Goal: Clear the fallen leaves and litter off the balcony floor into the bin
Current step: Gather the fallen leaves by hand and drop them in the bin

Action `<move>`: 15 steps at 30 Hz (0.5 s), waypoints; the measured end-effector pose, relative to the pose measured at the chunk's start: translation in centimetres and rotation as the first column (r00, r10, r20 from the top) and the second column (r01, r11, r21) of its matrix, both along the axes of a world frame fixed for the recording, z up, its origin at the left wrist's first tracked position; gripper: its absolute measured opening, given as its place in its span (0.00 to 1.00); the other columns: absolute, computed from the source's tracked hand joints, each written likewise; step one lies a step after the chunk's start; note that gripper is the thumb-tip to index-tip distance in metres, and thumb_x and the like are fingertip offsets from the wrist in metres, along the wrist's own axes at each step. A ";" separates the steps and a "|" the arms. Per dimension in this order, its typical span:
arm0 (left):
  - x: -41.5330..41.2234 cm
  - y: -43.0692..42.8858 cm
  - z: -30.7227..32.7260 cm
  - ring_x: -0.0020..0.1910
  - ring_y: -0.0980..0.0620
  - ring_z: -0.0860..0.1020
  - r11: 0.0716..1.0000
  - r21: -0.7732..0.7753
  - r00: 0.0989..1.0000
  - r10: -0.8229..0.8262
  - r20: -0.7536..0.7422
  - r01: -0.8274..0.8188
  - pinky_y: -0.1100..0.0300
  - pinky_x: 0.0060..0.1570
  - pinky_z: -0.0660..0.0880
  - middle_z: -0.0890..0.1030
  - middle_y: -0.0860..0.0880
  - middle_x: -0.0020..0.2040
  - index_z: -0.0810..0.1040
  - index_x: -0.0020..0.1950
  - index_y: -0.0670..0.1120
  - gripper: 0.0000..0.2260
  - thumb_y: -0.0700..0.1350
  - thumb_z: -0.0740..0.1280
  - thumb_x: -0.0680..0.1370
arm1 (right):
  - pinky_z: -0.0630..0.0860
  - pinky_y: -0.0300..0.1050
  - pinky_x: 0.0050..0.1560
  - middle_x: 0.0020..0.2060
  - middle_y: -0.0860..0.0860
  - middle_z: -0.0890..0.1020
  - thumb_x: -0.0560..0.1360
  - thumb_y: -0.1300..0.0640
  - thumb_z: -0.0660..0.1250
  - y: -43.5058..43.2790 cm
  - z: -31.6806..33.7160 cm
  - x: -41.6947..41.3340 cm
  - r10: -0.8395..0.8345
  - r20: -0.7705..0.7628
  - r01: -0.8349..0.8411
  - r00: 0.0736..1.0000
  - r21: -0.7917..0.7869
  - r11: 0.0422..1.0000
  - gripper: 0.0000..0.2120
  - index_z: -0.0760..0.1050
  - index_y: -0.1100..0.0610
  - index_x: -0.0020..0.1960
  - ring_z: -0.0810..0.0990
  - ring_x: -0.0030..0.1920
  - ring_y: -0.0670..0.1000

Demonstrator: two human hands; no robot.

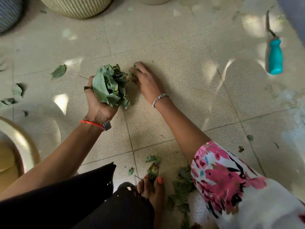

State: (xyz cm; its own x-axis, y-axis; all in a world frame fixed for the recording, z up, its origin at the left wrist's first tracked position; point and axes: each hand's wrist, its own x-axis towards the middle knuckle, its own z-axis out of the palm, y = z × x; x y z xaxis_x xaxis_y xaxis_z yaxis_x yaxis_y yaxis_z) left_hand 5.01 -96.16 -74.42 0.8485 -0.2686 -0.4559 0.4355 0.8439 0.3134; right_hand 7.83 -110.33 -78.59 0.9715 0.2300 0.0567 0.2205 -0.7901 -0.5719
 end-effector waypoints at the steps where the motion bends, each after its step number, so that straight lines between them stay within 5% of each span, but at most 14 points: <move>1: 0.0 0.0 -0.1 0.66 0.51 0.64 1.000 -0.007 1.000 -0.007 0.002 0.007 0.56 0.73 0.55 0.66 0.49 0.63 0.70 0.58 0.47 0.40 0.44 0.81 0.50 | 0.67 0.46 0.66 0.67 0.57 0.69 0.77 0.68 0.57 0.0 -0.1 -0.2 0.001 0.005 -0.002 1.000 0.054 0.999 0.17 0.71 0.62 0.65 0.70 0.65 0.55; 4: 0.2 -0.1 -0.5 0.59 0.51 0.70 1.000 0.005 1.000 -0.026 -0.003 0.026 0.59 0.69 0.59 0.72 0.49 0.56 0.75 0.53 0.46 0.36 0.45 0.82 0.47 | 0.78 0.48 0.50 0.57 0.55 0.77 0.74 0.70 0.60 -0.2 -0.3 -1.8 -0.068 0.123 0.062 0.990 0.054 0.997 0.12 0.77 0.65 0.55 0.79 0.50 0.52; 7: 0.0 -0.5 -0.7 0.49 0.52 0.74 0.997 0.039 0.998 -0.068 0.003 0.068 0.61 0.59 0.68 0.75 0.50 0.49 0.78 0.48 0.47 0.32 0.46 0.82 0.46 | 0.80 0.47 0.51 0.54 0.57 0.80 0.70 0.78 0.62 -0.4 -0.2 -3.9 -0.211 0.236 0.186 0.949 0.123 0.975 0.14 0.80 0.68 0.51 0.81 0.50 0.55; 10: -0.3 -1.2 -0.9 0.46 0.51 0.77 0.995 0.050 0.996 -0.086 0.005 0.086 0.59 0.51 0.75 0.78 0.50 0.46 0.80 0.45 0.46 0.29 0.47 0.82 0.46 | 0.78 0.40 0.53 0.51 0.58 0.82 0.69 0.80 0.61 -1.0 0.2 -5.2 -0.456 0.196 0.390 0.868 0.298 0.871 0.15 0.81 0.67 0.47 0.81 0.51 0.54; 12: -0.5 -1.6 -0.9 0.47 0.51 0.77 0.995 0.048 0.996 -0.093 -0.005 0.093 0.59 0.52 0.74 0.79 0.50 0.47 0.81 0.46 0.46 0.30 0.47 0.82 0.46 | 0.76 0.33 0.50 0.48 0.57 0.83 0.70 0.78 0.61 -1.8 0.7 -5.6 -0.646 -0.014 0.553 0.764 0.529 0.643 0.14 0.81 0.65 0.46 0.81 0.49 0.50; 14: -0.6 -1.9 -0.9 0.49 0.51 0.76 0.994 0.035 0.995 -0.104 -0.008 0.104 0.59 0.53 0.74 0.78 0.50 0.48 0.80 0.47 0.46 0.31 0.47 0.82 0.46 | 0.78 0.33 0.46 0.49 0.57 0.83 0.72 0.74 0.63 -3.2 1.8 -5.9 -0.646 -0.447 0.671 0.618 0.728 0.138 0.10 0.80 0.65 0.47 0.81 0.48 0.48; 15: -0.7 -2.1 -0.8 0.49 0.51 0.76 0.993 0.031 0.994 -0.112 -0.009 0.112 0.59 0.53 0.74 0.78 0.50 0.49 0.80 0.47 0.46 0.31 0.47 0.82 0.46 | 0.79 0.34 0.45 0.50 0.57 0.83 0.71 0.73 0.65 -4.1 2.2 -6.0 -0.492 -0.645 0.664 0.585 0.729 -0.165 0.09 0.79 0.65 0.48 0.82 0.48 0.49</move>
State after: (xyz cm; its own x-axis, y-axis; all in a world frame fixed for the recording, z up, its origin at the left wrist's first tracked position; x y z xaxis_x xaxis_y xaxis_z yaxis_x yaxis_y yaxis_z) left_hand 4.34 -98.23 -75.24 0.8107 -0.3468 -0.4717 0.5288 0.7795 0.3359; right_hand 1.84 -114.48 -76.36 0.6950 -0.5641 -0.4457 -0.1300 0.5111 -0.8496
